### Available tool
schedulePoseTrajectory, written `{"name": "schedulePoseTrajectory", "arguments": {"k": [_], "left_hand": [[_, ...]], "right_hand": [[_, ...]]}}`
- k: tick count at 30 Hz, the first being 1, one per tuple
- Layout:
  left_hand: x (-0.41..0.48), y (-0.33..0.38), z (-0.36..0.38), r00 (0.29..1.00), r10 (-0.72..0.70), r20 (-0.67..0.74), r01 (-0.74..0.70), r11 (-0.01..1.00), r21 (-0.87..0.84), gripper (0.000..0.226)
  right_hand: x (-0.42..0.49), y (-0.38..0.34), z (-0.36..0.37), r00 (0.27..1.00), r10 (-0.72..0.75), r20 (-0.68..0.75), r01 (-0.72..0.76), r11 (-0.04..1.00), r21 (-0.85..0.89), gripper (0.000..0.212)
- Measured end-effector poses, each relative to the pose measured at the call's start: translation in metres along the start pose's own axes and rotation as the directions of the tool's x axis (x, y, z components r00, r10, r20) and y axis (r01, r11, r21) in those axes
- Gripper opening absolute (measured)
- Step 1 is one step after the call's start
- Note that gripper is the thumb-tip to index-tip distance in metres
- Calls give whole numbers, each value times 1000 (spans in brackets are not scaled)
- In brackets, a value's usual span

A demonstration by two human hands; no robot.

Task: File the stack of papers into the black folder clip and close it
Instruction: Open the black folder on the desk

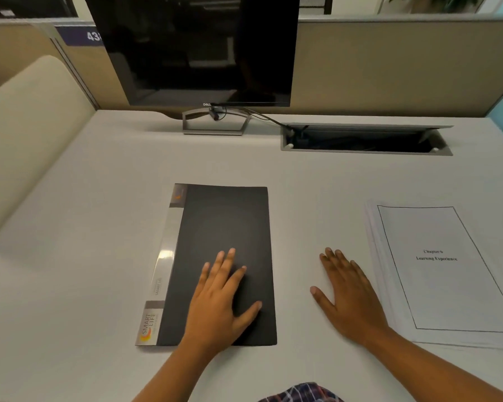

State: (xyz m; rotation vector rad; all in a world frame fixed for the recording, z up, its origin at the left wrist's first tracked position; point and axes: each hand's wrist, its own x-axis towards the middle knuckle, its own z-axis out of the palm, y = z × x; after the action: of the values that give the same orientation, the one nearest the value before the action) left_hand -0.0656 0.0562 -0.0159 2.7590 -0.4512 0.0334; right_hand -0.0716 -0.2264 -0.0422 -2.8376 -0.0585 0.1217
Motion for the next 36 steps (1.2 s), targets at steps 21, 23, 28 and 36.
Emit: {"name": "schedulePoseTrajectory", "arguments": {"k": [21, 23, 28, 36], "left_hand": [[-54, -14, -8, 944, 323, 67, -329, 934, 138, 36], [-48, 2, -24, 910, 392, 136, -400, 916, 30, 33], [-47, 38, -29, 907, 343, 243, -339, 939, -59, 43], [-48, 34, 9, 920, 55, 389, -143, 969, 201, 91]], "right_hand": [[-1, 0, -3, 1000, -18, 15, 18, 1000, -12, 76], [0, 1, -2, 1000, -17, 12, 17, 1000, -9, 79], [2, 7, -2, 999, -16, 36, 14, 999, 51, 85], [1, 4, 0, 1000, -13, -8, 13, 1000, 26, 78]]}}
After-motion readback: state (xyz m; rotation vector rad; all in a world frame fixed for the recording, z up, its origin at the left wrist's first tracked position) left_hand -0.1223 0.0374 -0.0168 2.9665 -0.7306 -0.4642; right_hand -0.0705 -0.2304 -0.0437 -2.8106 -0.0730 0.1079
